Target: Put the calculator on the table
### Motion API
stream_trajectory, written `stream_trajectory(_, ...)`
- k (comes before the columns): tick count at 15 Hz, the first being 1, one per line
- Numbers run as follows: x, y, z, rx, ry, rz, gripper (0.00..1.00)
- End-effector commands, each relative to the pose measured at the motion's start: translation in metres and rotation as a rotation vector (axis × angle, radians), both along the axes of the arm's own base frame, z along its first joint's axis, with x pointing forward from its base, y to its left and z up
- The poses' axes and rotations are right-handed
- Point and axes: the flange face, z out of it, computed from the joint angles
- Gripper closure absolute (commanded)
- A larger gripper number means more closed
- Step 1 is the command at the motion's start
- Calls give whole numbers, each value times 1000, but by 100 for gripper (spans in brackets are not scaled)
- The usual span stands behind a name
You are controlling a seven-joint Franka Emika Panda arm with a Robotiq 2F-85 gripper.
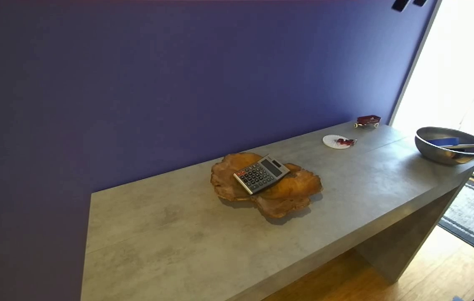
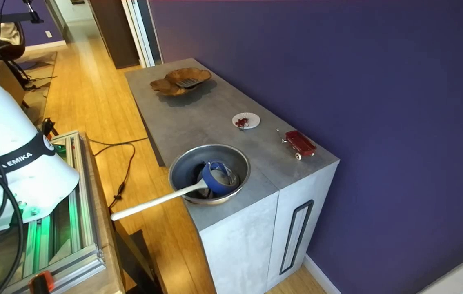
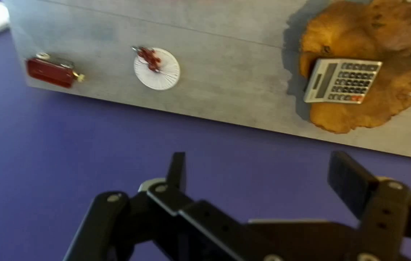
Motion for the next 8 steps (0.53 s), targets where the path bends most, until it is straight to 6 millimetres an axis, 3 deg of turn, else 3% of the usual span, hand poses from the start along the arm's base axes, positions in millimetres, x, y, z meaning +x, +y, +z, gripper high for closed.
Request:
stream_trajectory(1,54,53,-38,134,40,126,0)
stream_trajectory(4,82,92,-90,165,173,215,0)
stream_trajectory(6,97,103,-123,163,271,251,0)
stream_trajectory(8,108,117,-132,198,319,339,0)
